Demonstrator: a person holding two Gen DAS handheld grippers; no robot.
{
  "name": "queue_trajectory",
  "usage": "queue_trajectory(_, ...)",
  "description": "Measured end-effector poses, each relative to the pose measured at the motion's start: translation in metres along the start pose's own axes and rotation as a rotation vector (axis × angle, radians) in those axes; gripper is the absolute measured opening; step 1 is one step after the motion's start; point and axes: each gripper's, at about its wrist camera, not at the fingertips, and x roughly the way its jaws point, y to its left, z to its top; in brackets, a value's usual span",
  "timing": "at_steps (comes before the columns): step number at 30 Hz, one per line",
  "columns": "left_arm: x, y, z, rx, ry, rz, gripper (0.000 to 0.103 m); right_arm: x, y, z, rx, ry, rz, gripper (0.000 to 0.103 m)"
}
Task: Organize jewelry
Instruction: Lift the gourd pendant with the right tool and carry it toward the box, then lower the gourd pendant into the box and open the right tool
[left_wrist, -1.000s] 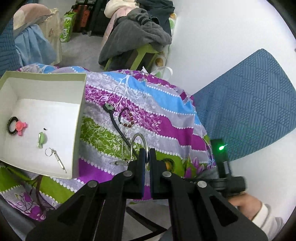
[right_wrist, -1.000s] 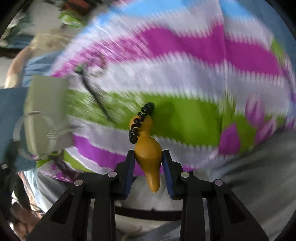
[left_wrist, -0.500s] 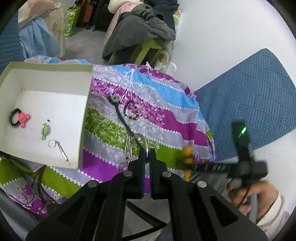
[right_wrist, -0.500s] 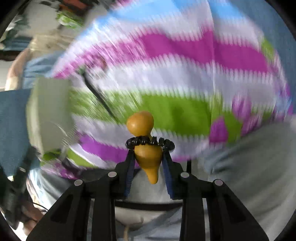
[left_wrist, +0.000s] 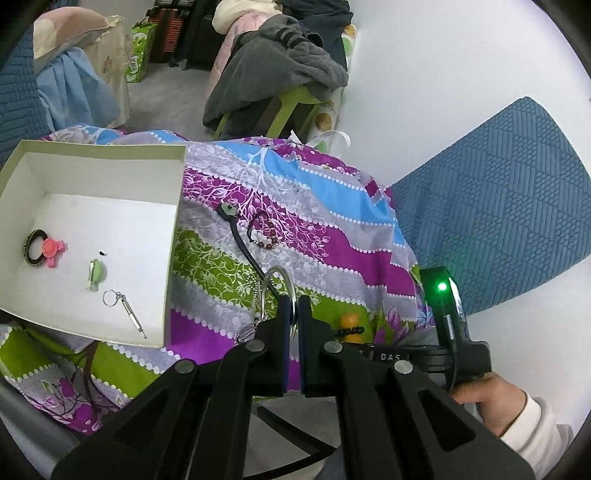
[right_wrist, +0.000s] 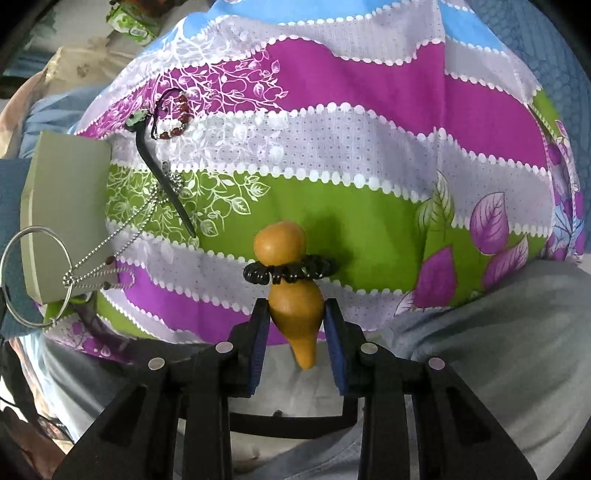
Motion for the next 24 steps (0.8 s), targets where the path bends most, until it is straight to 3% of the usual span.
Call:
queue_trajectory(13, -0.038, -0.013, 0.036, 0.039, -0.060, -0.032, 0.003, -0.093, 0.025, 0.005, -0.065, -0.217, 0.002, 0.027)
queue_trajectory(24, -0.089, -0.027, 0.074, 0.113, -0.136, -0.014, 0.000, -0.172, 0.090, 0.004, -0.165, -0.392, 0.036, 0.027)
